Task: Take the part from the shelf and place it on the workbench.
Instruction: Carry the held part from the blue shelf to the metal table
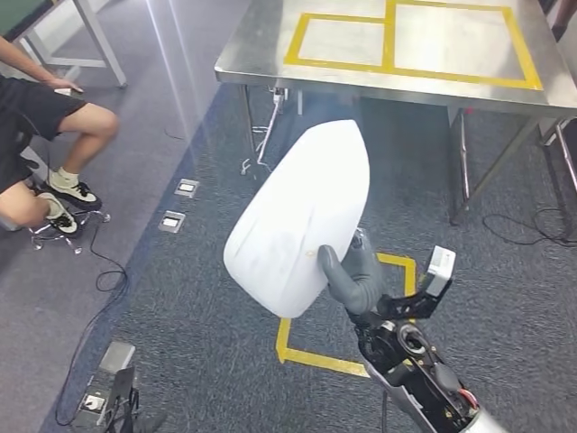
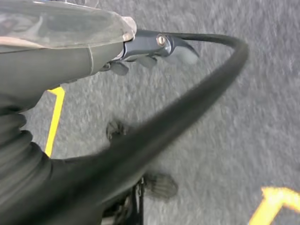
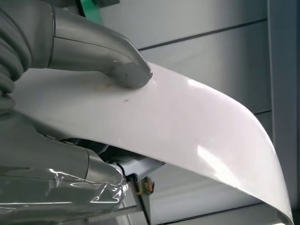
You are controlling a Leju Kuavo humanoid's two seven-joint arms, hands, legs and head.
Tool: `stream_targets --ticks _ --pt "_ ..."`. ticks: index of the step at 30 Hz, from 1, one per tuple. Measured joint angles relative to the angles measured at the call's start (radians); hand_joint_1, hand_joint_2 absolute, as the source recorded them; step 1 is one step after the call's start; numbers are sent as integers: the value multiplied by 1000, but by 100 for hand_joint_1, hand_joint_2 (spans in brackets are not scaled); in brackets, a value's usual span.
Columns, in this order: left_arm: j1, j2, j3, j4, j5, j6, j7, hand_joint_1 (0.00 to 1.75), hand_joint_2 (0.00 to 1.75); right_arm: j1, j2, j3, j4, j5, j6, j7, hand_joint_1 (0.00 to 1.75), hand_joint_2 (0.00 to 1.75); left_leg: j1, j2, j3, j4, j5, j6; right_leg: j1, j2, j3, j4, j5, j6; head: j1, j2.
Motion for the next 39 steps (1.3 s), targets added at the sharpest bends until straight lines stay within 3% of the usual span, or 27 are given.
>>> stream_targets --ticks 2,4,6,7,8,10,11,12,14,15,17,19,21,22,23,25,26,27,29,31,34,36,37,39 --pt "-2 -1 0 0 0 0 0 0 175 -2 1 1 -1 0 3 0 175 175 3 3 -90 132 9 -9 -5 -1 34 -21 -11 -8 -10 0" --pt "0 -1 0 0 3 1 0 0 175 -2 1 2 0 1 8 0 175 175 6 4 -187 227 -41 -16 -6 0 62 -31 -29 -10 -21 0" --pt "7 1 0 0 8 1 -1 0 175 -2 1 4 1 0 12 0 175 175 9 5 -240 220 -89 -18 -7 3 94 -33 -53 -9 -30 0" --pt "9 2 0 0 10 2 -2 0 175 -2 1 4 2 0 14 0 175 175 9 5 -247 178 -78 -18 -7 4 111 -33 -68 -7 -35 0" --pt "11 3 0 0 12 2 -2 0 175 -3 2 5 2 0 15 0 175 175 10 6 -242 117 -32 -16 -8 4 127 -34 -82 -4 -40 0" --pt "13 5 0 0 14 2 -3 0 175 -5 2 5 4 -1 18 -1 175 175 7 12 -225 -7 102 -10 -5 4 150 -32 -109 4 -49 0" --pt "14 5 0 0 15 2 -4 0 175 -6 3 6 4 -2 19 -1 175 175 6 14 -218 -43 151 -7 -3 4 155 -36 -121 10 -51 0" --pt "14 4 1 0 16 3 -5 0 175 -9 3 7 5 -2 20 -2 175 175 4 16 -214 -60 176 -3 -1 4 163 -36 -127 16 -49 0" --pt "14 4 1 0 17 4 -6 0 175 -14 5 8 5 -4 21 -4 175 175 4 15 -204 -64 176 8 -2 4 161 -18 -124 28 -42 0" --pt "15 3 1 0 17 4 -6 0 175 -17 5 8 5 -4 22 -4 175 175 5 14 -196 -66 171 15 -3 3 145 22 -116 34 -39 0" --pt "16 4 1 0 18 4 -6 0 175 -18 6 8 6 -5 23 -4 175 175 5 14 -174 -68 155 27 -5 0 70 151 -125 43 -30 0" --pt "17 5 2 0 18 5 -7 0 175 -18 6 9 7 -6 23 -4 175 175 3 13 -150 -68 135 32 -6 -1 -12 275 -190 48 -21 0" --pt "18 5 2 0 18 5 -7 0 175 -17 6 9 10 -7 22 -4 175 175 2 9 -121 -68 112 33 -5 -1 -54 296 -256 46 -13 0" --pt "19 5 2 0 18 5 -7 0 175 -17 6 10 11 -7 22 -3 175 175 1 7 -104 -68 101 33 -5 -1 -57 263 -254 42 -8 0" --pt "19 4 2 0 18 5 -7 0 175 -17 6 10 12 -8 21 -3 175 175 0 6 -87 -69 89 33 -3 -1 -49 206 -219 36 -2 0" --pt "19 2 1 0 18 5 -7 0 175 -18 6 10 13 -8 21 -3 175 175 -3 3 -64 -68 69 28 3 0 -32 72 -89 20 9 0" --pt "19 1 1 0 18 5 -7 0 175 -18 6 10 13 -8 20 -3 175 175 -5 1 -58 -68 59 24 7 2 -25 26 -37 15 12 0" --pt "19 0 1 0 18 5 -7 0 175 -17 6 10 13 -8 20 -2 175 175 -7 -1 -54 -64 53 19 8 3 -21 -1 -4 12 12 0" --pt "18 2 2 0 18 5 -7 0 175 -19 7 10 13 -8 19 -2 175 175 -9 -2 -48 -56 44 9 7 4 -5 -12 8 8 11 0" --pt "17 2 1 0 18 5 -7 0 175 -21 8 10 13 -8 19 -3 175 175 -8 1 -70 -3 36 0 3 3 13 -18 9 0 5 0" --pt "15 2 1 0 18 5 -8 0 175 -23 9 11 13 -8 19 -3 175 175 -2 4 -184 176 -24 -18 1 2 29 -21 -6 -7 -13 0" --pt "19 2 1 0 18 5 -8 0 175 -22 9 12 13 -8 20 -3 175 175 2 5 -243 230 -55 -24 1 4 43 -21 -21 -6 -22 0" --pt "20 3 1 0 18 5 -8 0 175 -22 9 13 13 -8 20 -3 175 175 4 5 -247 207 -40 -24 0 5 54 -21 -30 -5 -27 0" --pt "22 5 1 0 18 5 -8 0 175 -23 9 13 13 -8 20 -3 175 175 4 6 -210 72 52 -19 0 6 77 -21 -50 0 -37 0"
